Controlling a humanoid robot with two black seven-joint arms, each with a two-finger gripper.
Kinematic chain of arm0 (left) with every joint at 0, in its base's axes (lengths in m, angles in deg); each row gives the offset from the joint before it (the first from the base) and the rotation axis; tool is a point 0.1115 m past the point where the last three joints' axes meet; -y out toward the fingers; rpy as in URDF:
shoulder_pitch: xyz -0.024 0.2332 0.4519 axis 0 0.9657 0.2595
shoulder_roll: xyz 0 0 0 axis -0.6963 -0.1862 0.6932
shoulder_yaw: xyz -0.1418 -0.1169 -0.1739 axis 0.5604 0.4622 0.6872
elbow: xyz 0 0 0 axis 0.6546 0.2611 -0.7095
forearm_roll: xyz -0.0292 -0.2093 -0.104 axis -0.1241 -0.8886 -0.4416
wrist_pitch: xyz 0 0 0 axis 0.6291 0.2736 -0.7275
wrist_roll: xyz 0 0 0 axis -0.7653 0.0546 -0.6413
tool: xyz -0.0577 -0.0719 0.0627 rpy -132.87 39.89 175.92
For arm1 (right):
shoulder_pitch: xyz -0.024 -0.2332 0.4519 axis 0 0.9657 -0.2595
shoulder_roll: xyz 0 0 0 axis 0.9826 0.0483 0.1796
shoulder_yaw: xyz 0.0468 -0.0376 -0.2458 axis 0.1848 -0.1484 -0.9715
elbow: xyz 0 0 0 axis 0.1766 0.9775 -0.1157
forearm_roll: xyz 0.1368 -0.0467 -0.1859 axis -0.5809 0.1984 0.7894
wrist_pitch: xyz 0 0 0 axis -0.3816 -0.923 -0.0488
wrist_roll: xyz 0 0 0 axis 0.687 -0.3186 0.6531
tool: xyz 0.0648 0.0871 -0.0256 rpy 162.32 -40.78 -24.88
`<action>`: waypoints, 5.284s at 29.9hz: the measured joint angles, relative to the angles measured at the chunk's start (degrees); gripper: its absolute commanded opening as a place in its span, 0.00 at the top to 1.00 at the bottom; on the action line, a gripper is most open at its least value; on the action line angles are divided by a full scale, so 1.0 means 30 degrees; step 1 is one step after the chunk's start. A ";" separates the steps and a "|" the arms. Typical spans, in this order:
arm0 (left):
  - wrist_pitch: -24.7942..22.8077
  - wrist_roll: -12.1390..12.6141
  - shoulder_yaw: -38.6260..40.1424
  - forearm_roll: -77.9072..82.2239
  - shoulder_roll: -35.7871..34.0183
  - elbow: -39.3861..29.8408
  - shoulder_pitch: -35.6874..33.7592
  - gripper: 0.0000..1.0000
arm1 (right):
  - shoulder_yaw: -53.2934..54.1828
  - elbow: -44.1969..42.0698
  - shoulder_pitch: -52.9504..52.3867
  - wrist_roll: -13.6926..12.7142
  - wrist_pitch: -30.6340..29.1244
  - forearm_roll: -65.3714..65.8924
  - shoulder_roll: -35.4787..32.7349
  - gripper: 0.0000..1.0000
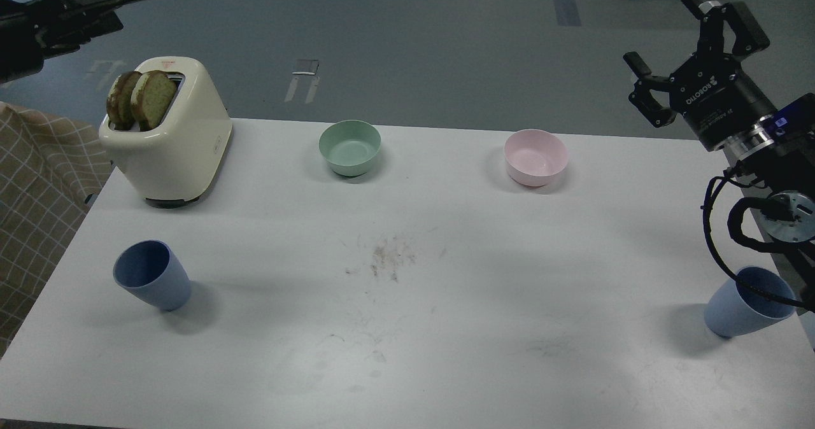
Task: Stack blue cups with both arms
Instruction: 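Lower the left gripper down beside the nearby blue cup, then grasp the blue cup with the left gripper and lift it, then carry the blue cup toward the table center with the left gripper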
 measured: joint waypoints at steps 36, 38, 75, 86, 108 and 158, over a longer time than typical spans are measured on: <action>-0.0001 -0.4681 -0.7254 1.1580 -0.3264 -0.2876 0.1072 0.04 | -0.0005 0.0292 0.0188 0.0000 0.0000 0.0569 0.0219 0.00; 0.0000 -0.4660 -0.7477 1.1498 -0.2955 -0.2422 0.1074 0.05 | -0.0005 0.0291 0.0202 0.0000 0.0000 0.0583 0.0220 0.00; -0.0001 -0.4642 -0.8221 1.1786 0.0194 0.2145 0.3581 0.93 | 0.0055 0.0317 0.0609 0.0000 0.0000 0.0620 0.0097 0.00; 0.0027 -0.4671 -0.8232 1.1810 0.0270 0.2180 0.3590 1.00 | 0.0055 0.0317 0.0700 -0.0001 0.0000 0.0620 0.0103 0.00; -0.0003 -0.3580 -0.8117 1.3219 0.3892 -0.1938 -0.3782 1.00 | 0.0007 0.0554 -0.1701 -0.0008 -0.0001 0.1234 -0.0010 0.00; 0.0002 -0.0453 -1.9080 1.5638 2.0937 0.4021 -1.2654 1.00 | -0.2992 0.0524 -0.7976 -0.0031 0.0002 0.2377 -0.0220 0.00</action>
